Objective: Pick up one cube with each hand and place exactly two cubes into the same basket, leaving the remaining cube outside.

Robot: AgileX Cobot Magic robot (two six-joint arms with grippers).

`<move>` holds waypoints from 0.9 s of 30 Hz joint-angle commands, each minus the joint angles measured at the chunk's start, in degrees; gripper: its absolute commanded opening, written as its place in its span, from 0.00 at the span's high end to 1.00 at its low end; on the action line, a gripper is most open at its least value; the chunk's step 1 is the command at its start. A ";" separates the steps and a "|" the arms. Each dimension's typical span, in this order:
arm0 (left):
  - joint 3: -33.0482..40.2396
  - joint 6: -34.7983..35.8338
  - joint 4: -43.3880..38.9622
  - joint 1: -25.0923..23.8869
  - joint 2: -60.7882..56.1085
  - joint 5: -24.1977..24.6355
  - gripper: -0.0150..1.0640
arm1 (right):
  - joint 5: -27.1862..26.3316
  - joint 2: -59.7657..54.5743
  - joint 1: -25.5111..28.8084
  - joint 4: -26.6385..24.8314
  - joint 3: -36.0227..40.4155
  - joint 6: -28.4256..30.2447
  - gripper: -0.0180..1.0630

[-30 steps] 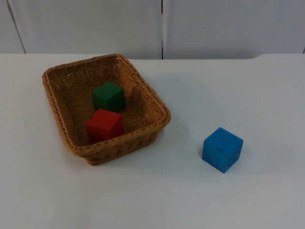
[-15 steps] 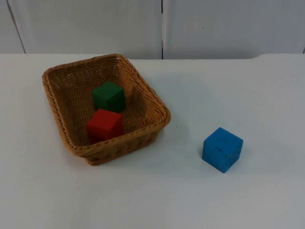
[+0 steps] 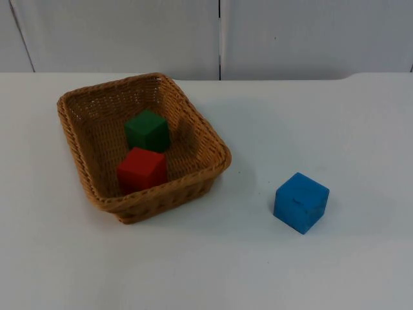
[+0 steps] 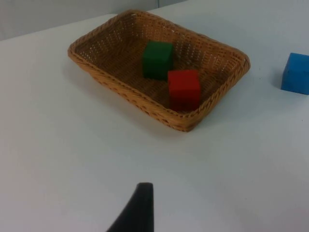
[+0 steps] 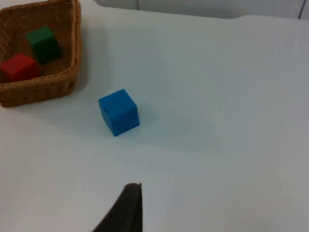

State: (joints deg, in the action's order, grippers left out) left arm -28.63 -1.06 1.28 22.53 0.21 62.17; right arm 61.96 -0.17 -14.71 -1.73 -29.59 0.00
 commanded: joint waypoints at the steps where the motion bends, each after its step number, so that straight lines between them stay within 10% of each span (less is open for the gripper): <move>1: 0.24 -0.16 -0.34 0.00 -0.21 -0.57 0.10 | -0.22 0.17 2.21 0.06 0.14 0.90 0.01; 27: 0.24 -0.16 -0.47 0.00 -0.21 -0.57 0.10 | -0.22 0.17 6.84 0.06 0.14 0.90 0.01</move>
State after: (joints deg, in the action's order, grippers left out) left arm -28.63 -1.06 1.17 22.53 0.21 62.17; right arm 61.96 -0.17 -8.23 -1.73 -29.59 0.00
